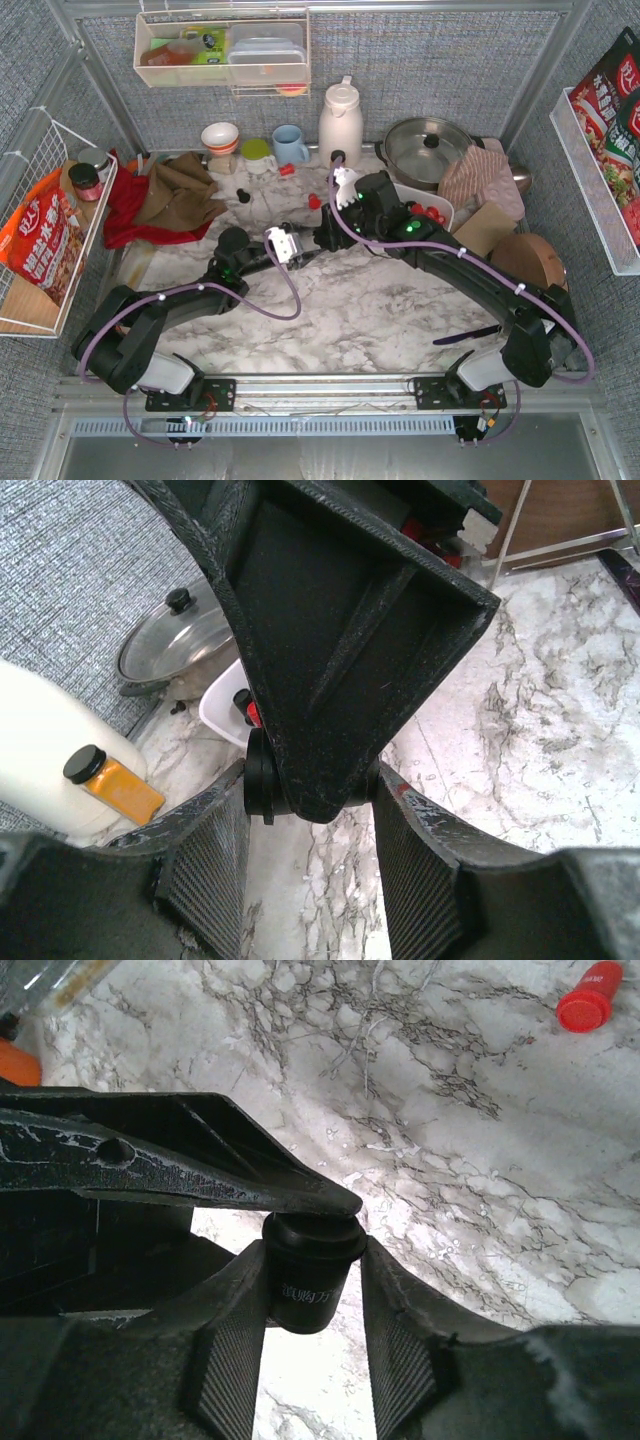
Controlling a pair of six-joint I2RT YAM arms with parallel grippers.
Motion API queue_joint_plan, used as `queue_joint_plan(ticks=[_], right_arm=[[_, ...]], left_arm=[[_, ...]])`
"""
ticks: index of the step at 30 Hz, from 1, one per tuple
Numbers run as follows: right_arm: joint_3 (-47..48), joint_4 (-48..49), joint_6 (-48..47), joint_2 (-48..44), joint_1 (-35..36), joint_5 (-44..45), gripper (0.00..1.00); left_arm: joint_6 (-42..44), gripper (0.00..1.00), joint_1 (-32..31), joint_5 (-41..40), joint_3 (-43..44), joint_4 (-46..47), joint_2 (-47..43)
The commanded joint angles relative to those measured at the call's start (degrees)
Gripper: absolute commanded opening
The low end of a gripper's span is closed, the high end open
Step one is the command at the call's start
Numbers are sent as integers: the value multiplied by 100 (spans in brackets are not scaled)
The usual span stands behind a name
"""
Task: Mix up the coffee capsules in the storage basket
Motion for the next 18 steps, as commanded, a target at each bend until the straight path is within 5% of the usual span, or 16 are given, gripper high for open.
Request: queue_joint_plan(ticks=[1, 11, 15, 18], right_arm=[[-88, 205, 220, 42, 21, 69, 38], [-116, 356, 554, -24, 18, 639, 9], [-99, 372, 613, -99, -26, 1142, 2], [-102, 389, 629, -156, -174, 1539, 1]], left_arm=[[-124, 53, -3, -34, 5, 291, -21], [-194, 69, -3, -102, -6, 316, -21], [-190, 98, -3, -159, -6, 288, -12], [-195, 99, -3, -258, -2, 257, 5]])
